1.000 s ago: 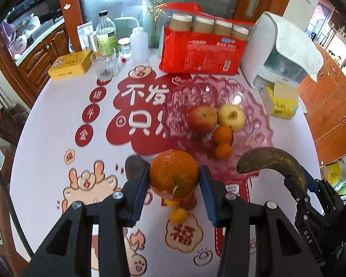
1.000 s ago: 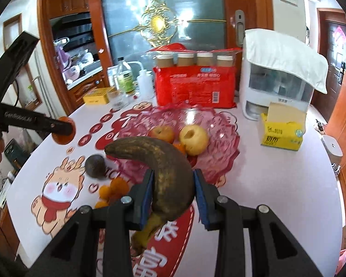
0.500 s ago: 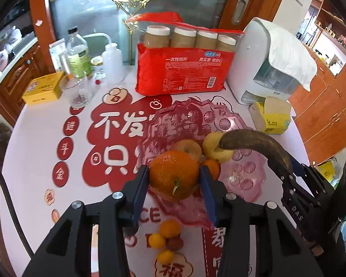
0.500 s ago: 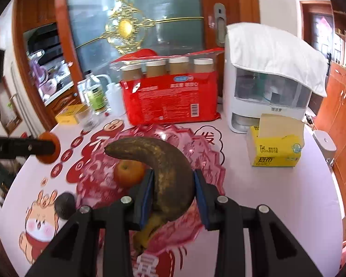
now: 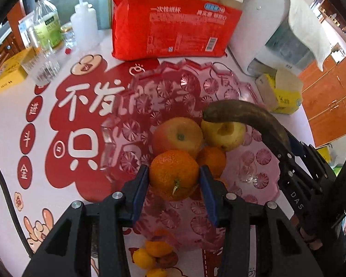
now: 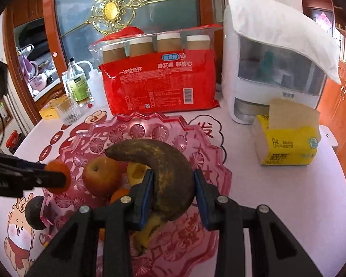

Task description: Organize fruits

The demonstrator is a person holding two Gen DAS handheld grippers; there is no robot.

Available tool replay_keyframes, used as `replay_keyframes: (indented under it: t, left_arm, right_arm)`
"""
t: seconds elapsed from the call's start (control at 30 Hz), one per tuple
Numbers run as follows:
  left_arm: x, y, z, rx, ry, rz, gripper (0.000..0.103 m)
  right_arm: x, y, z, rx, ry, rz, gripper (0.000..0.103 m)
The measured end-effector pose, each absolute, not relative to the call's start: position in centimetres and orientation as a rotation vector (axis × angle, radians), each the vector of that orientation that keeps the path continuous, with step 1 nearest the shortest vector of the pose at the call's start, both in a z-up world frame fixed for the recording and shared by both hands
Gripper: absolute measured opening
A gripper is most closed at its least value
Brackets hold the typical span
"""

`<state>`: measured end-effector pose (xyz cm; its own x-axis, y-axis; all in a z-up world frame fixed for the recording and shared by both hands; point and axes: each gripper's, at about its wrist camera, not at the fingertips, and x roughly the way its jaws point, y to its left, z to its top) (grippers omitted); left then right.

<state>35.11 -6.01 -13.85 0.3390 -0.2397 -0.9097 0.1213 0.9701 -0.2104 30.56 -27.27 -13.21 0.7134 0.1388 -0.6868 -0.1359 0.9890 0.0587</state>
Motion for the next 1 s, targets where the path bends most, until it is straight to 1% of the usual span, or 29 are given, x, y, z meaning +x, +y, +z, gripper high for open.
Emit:
replay_keyframes:
  t: [0.13,0.17,0.2,0.27,0.3,0.37,0.4,0.47,0.67,1.0]
  left_arm:
    - [34.9,-6.6,-14.3,-0.096,1.216,-0.229,0.044]
    - [34.9,-6.5,-14.2,-0.102,1.217,-0.230,0.048]
    - [34.8,-6.5,-14.1,-0.109,1.215,-0.232,0.054]
    - [34.4,-6.4,-13.6,-0.111,1.202,-0.236,0.059]
    - [34.2,-6.4,-13.3,-0.109,1.197,-0.238,0.063]
    - [33.5,-6.2,-12.7,-0.112,1.184,-0.246,0.066]
    - [33.1,-6.0,-12.4,-0.115,1.175,-0.248,0.066]
    - [32.2,-5.6,-11.8,-0.110,1.162,-0.237,0.066]
    - [28.7,-3.7,-10.6,-0.077,1.140,-0.206,0.066]
    - [22.4,0.3,-10.2,-0.115,1.129,-0.186,0.067]
  right_arm:
    - [30.8,-26.7,-13.4,-0.008,0.781,0.168,0.035]
    - [30.8,-26.6,-13.5,-0.012,0.785,0.167,0.035]
    - [30.7,-26.5,-13.4,-0.013,0.789,0.167,0.036]
    - [30.7,-26.5,-13.4,-0.001,0.809,0.172,0.037]
    - [30.6,-26.5,-13.3,0.009,0.820,0.170,0.037]
    - [30.1,-26.5,-12.9,0.019,0.817,0.166,0.038]
    - [29.9,-26.5,-12.7,0.023,0.816,0.164,0.041]
    - [29.2,-26.3,-12.2,0.022,0.818,0.155,0.043]
    - [26.1,-25.5,-10.7,0.038,0.838,0.150,0.044]
    - [19.3,-22.7,-9.3,0.032,0.878,0.164,0.044]
